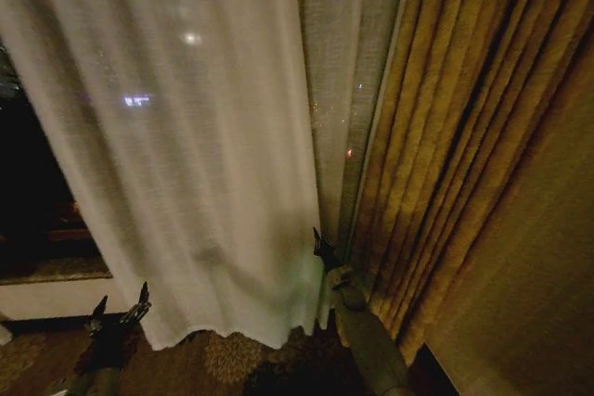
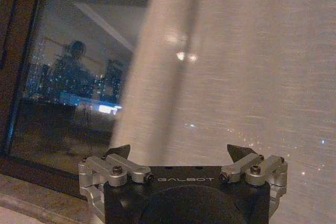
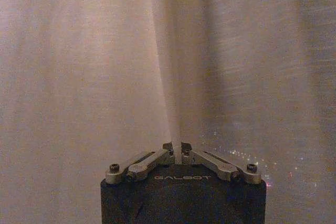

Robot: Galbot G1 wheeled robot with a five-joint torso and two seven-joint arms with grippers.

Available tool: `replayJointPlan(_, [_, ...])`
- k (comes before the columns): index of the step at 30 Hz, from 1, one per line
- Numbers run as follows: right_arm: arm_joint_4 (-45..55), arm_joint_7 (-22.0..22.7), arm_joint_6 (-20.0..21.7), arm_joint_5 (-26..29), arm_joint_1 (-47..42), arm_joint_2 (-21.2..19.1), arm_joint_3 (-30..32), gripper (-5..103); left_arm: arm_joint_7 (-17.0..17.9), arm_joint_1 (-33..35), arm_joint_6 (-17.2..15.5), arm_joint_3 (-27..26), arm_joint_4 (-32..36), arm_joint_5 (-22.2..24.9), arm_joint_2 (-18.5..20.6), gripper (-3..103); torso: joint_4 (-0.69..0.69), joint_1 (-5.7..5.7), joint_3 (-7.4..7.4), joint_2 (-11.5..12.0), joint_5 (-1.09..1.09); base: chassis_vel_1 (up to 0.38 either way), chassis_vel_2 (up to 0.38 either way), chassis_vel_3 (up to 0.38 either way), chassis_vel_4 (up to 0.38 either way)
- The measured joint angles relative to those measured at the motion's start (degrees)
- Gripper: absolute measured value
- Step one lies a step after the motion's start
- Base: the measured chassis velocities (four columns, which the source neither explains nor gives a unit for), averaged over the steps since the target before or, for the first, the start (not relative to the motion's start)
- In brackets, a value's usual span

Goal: Open the curtains by pulling them apart, changing their state from closed to fully open.

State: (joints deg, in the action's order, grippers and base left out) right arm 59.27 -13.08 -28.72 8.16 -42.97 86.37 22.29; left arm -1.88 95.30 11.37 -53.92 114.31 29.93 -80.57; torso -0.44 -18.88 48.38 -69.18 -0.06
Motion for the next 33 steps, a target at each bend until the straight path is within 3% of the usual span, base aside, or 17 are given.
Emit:
replayJointPlan(14, [-9.55,5.49,1.33,-4.93,7.37,0.39,-1.88,0,-0.02,0.00,0.00,0.03,0.00,0.00,-0.02,100,-0.02,0.01,0.00,0.00,0.07,0.009,0.014,-0.015,-0.019])
replayJointPlan(18, [-13.15,9.88,3.29,-5.75,10.07,-0.15,-0.04,0,-0.02,0.00,0.00,0.03,0.00,0.00,-0.01,100,0.00,0.00,0.00,0.00,0.04,0.000,0.000,0.000,0.000])
replayJointPlan(23, [-13.65,20.09,9.51,-9.78,10.91,-2.41,3.84,0,-0.03,0.00,0.00,0.04,0.00,0.00,-0.02,100,-0.01,0.01,0.00,0.00,0.06,0.000,0.000,0.000,0.000])
replayJointPlan(25, [-13.62,21.01,10.07,-10.16,10.91,-2.70,4.34,0,-0.03,0.00,0.00,0.04,0.00,0.00,-0.02,100,-0.01,0.01,-0.01,0.00,0.06,0.000,0.000,0.000,0.000])
replayJointPlan(29, [-13.54,27.22,13.65,-12.83,10.96,-5.96,8.51,0,-0.03,0.00,0.00,0.04,0.00,0.00,-0.01,100,-0.02,0.01,0.00,0.00,0.06,0.000,0.000,0.000,0.000])
replayJointPlan(33, [-13.26,29.34,14.89,-14.42,10.95,-7.50,9.92,0,-0.03,0.00,0.00,0.04,0.01,0.00,-0.02,100,-0.04,0.01,0.00,0.00,0.07,0.000,0.000,0.000,0.000])
